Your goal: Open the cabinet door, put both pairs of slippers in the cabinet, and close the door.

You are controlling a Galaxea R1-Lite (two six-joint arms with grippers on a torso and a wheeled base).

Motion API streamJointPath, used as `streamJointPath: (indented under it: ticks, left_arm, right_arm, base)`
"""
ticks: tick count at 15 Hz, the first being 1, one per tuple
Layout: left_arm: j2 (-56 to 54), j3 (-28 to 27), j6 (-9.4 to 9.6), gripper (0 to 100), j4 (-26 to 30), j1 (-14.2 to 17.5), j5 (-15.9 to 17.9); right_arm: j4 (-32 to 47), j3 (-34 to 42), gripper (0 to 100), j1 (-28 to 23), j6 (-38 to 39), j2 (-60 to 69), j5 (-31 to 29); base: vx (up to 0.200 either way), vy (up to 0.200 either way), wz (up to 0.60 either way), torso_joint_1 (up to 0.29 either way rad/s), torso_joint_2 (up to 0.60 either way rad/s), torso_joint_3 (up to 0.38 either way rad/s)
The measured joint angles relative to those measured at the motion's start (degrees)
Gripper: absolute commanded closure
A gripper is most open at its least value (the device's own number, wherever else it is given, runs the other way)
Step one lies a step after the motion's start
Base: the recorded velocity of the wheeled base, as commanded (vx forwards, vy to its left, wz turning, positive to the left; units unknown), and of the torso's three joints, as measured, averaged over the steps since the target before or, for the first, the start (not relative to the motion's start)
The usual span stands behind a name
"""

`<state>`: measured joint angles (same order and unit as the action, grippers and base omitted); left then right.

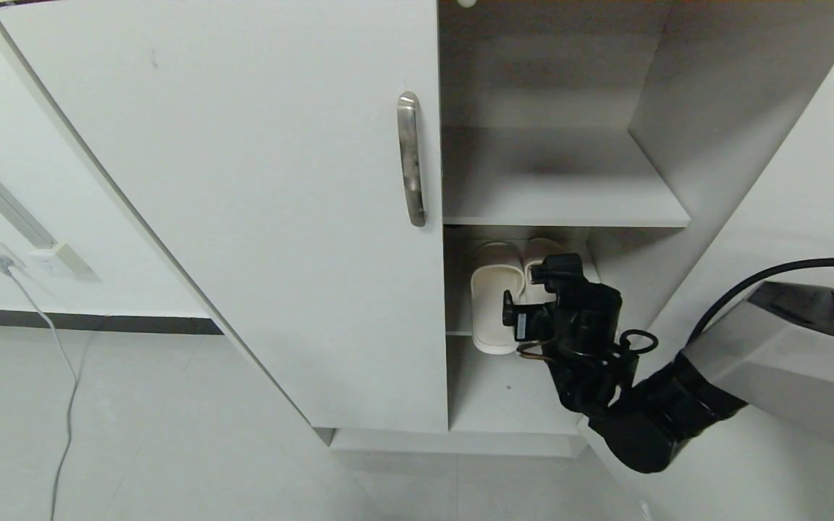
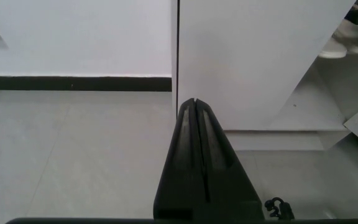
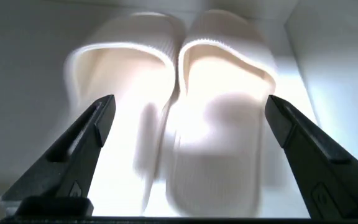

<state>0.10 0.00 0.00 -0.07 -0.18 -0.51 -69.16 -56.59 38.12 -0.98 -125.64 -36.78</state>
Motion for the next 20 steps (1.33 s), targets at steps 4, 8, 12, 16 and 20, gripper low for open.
streamJointPath:
  ticks: [4, 8, 12, 16, 20]
  left_arm:
    - [0.0, 0.0, -0.29, 100, 0.0, 0.0, 0.0]
    - [0.0, 0.0, -0.40, 100, 0.0, 0.0, 0.0]
    - [0.0, 0.0, -0.84, 100, 0.0, 0.0, 0.2]
    - [0.0, 0.0, -0.29, 100, 0.0, 0.0, 0.0]
    - [0.0, 0.0, -0.40, 100, 0.0, 0.0, 0.1]
  right_arm:
    - [-5.0, 13.9, 0, 5.2, 0.1, 7.6, -0.2]
    - [-7.3, 18.1, 0, 6.9, 0.0, 11.4, -1.1]
    - [-7.3, 19.3, 0, 7.6, -0.1, 12.3, -1.1]
    - [-7.3, 20.2, 0, 7.7, -0.2, 12.5, -1.1]
    - [-7.3, 20.7, 0, 7.7, -0.2, 12.5, -1.1]
  base:
    - [0.000, 0.000, 0.00, 0.000, 0.00, 0.000]
    - [-0.050, 0.000, 0.00, 0.001, 0.00, 0.001]
    - [-0.150, 0.000, 0.00, 0.004, 0.00, 0.004]
    - [0.000, 0.000, 0.00, 0.000, 0.00, 0.000]
    - [0.000, 0.000, 0.00, 0.000, 0.00, 0.000]
